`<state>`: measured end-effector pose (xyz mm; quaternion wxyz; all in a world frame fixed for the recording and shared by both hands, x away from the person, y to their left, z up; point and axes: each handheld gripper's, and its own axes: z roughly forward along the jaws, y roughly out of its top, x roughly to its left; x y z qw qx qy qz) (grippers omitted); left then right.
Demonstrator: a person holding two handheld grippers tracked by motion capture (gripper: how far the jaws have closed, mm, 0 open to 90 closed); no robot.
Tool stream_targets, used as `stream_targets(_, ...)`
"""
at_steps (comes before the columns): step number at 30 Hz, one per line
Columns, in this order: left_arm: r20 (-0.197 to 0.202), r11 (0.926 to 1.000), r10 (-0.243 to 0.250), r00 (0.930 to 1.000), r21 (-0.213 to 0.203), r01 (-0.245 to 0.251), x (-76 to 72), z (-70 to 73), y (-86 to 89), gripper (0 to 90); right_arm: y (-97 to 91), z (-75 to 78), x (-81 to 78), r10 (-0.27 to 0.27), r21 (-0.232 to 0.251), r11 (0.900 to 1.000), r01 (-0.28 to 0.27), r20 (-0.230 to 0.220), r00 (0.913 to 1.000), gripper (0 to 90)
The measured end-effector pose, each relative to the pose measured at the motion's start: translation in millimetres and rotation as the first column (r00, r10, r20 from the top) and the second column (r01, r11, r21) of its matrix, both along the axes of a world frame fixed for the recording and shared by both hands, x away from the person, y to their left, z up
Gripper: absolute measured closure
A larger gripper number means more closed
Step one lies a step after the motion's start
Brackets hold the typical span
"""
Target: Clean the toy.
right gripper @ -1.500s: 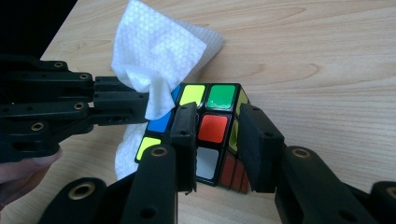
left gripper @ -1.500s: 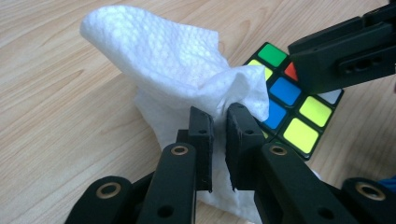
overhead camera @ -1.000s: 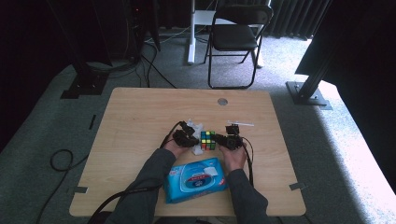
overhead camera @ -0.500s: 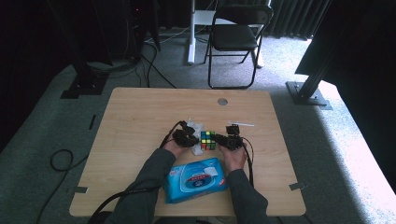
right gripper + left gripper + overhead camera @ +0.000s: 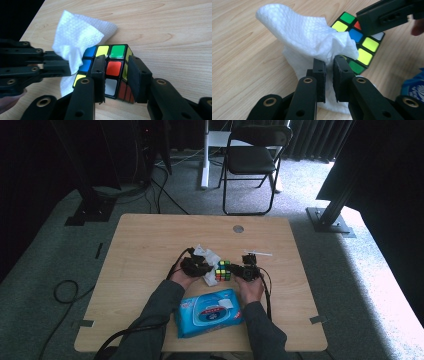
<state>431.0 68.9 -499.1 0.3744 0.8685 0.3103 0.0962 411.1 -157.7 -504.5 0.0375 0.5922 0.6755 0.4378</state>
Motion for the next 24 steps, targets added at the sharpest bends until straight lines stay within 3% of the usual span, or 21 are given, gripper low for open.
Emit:
stream_targets(7,0.015,0.9988,-0.032,0.9994,-0.038,0.032,-7.0,7.3,3.1,81.6,0.1,0.1,0.0,-0.001,0.0,1.0,0.001,0.0,1.0,68.6)
stream_targets(13,-0.003,0.9991,-0.043,0.9991,0.001,0.043,-5.5,-0.7,-5.3,81.9,0.1,0.1,0.0,0.0,-0.001,1.0,0.0,-0.001,1.0,68.6)
stream_targets(19,-0.006,0.9992,-0.04,0.9992,0.007,0.04,-3.9,-0.7,-5.3,82.1,-0.1,0.1,0.3,0.002,-0.001,1.0,-0.002,0.0,1.0,68.6)
stream_targets(24,-0.02,0.9986,-0.027,0.9994,0.046,0.028,-1.2,-8.8,-8.0,82.2,0.1,0.3,0.1,0.001,-0.002,1.0,-0.001,-0.001,1.0,68.6)
